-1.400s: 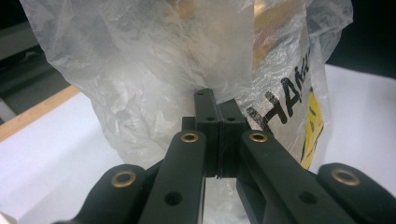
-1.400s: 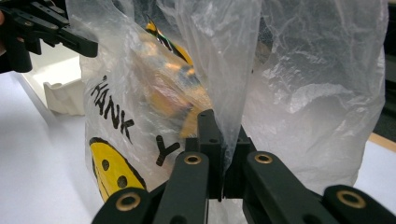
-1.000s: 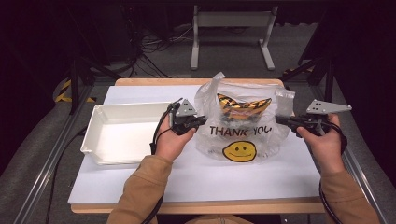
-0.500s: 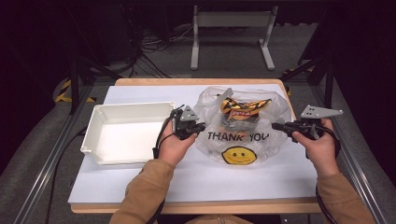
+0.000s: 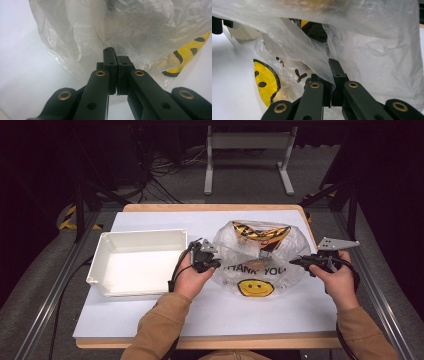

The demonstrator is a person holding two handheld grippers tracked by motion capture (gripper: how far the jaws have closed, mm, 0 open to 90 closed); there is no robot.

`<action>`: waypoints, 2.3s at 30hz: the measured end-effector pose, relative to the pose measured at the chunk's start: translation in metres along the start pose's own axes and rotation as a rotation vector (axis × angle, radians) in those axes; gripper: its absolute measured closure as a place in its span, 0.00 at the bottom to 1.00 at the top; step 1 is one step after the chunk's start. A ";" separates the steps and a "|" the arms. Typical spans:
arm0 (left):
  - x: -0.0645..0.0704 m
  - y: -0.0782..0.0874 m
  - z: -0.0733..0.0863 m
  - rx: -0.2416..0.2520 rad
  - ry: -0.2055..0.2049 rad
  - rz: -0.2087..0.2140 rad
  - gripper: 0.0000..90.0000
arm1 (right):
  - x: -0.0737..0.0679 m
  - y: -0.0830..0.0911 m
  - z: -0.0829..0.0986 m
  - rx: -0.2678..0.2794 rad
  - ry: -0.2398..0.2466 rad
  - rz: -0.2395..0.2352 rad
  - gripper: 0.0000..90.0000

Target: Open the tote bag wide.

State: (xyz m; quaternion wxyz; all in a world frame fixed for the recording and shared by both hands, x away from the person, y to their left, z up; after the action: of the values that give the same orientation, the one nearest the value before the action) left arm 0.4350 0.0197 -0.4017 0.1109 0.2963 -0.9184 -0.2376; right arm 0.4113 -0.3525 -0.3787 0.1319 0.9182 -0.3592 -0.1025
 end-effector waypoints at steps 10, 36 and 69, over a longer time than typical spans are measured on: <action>0.001 -0.004 0.003 0.008 0.017 0.014 0.91 | 0.000 -0.002 0.004 -0.005 -0.020 -0.003 0.94; 0.019 0.053 -0.010 0.239 0.043 0.067 0.31 | -0.033 0.067 -0.031 0.139 0.041 0.032 0.26; 0.013 0.084 -0.007 0.284 0.071 0.084 0.28 | -0.007 0.051 -0.088 0.247 0.043 0.063 0.12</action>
State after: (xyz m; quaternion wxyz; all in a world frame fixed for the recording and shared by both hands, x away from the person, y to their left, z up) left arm 0.3855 0.0692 -0.3524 0.1101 0.2786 -0.9498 -0.0899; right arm 0.3993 -0.3689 -0.2793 0.0287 0.9176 -0.3950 -0.0335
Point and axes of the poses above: each handheld gripper's, and its own axes: y roughly backward along the jaws, z roughly out of its underside, x roughly to its right, the point moved 1 cm from there along -y, roughly forward along the jaws, and after that the axes turned 12 degrees about x, right-handed, at the moved point
